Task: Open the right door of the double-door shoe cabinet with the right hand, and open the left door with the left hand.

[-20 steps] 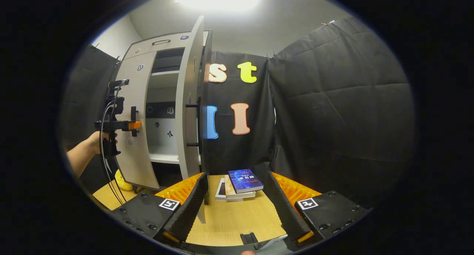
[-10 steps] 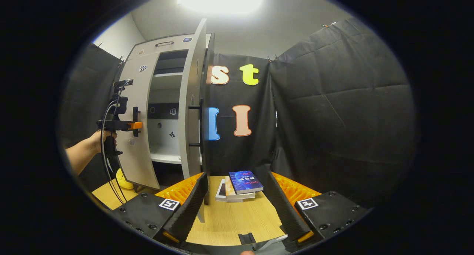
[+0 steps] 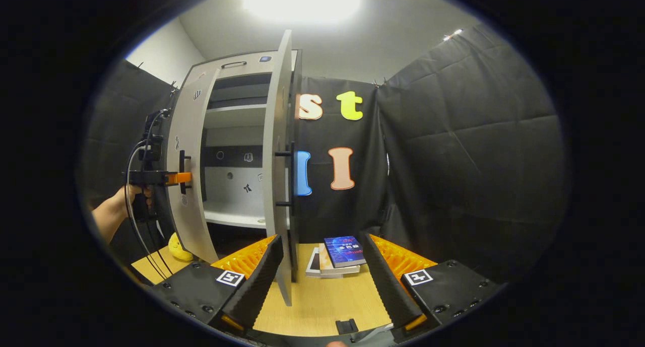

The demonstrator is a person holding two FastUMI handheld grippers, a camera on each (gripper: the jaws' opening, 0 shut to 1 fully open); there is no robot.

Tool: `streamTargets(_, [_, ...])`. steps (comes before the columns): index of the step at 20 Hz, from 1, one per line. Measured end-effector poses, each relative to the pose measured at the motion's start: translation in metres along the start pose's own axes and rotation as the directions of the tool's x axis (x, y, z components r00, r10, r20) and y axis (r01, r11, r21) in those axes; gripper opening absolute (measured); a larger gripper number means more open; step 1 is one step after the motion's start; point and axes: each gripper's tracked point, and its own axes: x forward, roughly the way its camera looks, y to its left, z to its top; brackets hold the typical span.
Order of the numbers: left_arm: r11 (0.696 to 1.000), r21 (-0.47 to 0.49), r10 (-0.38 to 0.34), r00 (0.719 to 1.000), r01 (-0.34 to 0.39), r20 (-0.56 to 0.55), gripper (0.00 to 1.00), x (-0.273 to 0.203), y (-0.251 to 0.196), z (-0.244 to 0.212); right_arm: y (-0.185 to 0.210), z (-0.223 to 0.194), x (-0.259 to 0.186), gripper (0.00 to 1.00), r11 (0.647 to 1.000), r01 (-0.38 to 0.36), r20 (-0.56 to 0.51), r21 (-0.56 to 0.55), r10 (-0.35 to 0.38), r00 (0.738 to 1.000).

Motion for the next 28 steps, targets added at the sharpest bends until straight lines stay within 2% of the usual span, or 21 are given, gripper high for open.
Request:
streamTargets(2, [1.0, -0.005, -0.005, 1.0, 0.005, -0.002, 0.13, -0.017, 0.006, 0.002, 0.013, 0.004, 0.002, 0.96, 1.0, -0.022, 0.005, -0.01, 0.023, 1.0])
streamTargets(12, [0.999, -0.03, -0.028, 1.0, 0.028, 0.006, 0.12, -0.07, 0.044, 0.001, 0.08, 0.012, 0.032, 0.99, 0.989, -0.143, 0.011, -0.031, 0.143, 0.99])
streamTargets(16, [0.999, -0.032, -0.031, 1.0, 0.031, 0.005, 0.12, -0.089, 0.062, 0.004, 0.111, 0.007, 0.047, 0.96, 0.982, -0.186, -0.001, -0.029, 0.186, 0.982])
streamTargets(18, [0.999, -0.03, -0.031, 1.0, 0.031, 0.0, 0.12, -0.096, 0.07, 0.002, 0.124, 0.003, 0.053, 0.99, 0.978, -0.209, -0.012, -0.023, 0.209, 0.978])
streamTargets(20, [0.999, -0.037, -0.035, 0.999, 0.035, 0.0, 0.12, -0.101, 0.078, 0.002, 0.138, 0.001, 0.055, 0.96, 0.973, -0.231, -0.017, -0.018, 0.23, 0.973])
streamTargets(28, [0.998, -0.039, -0.042, 0.999, 0.042, 0.009, 0.12, -0.116, 0.1, 0.003, 0.172, -0.003, 0.062, 0.96, 0.966, -0.258, -0.031, -0.009, 0.258, 0.966])
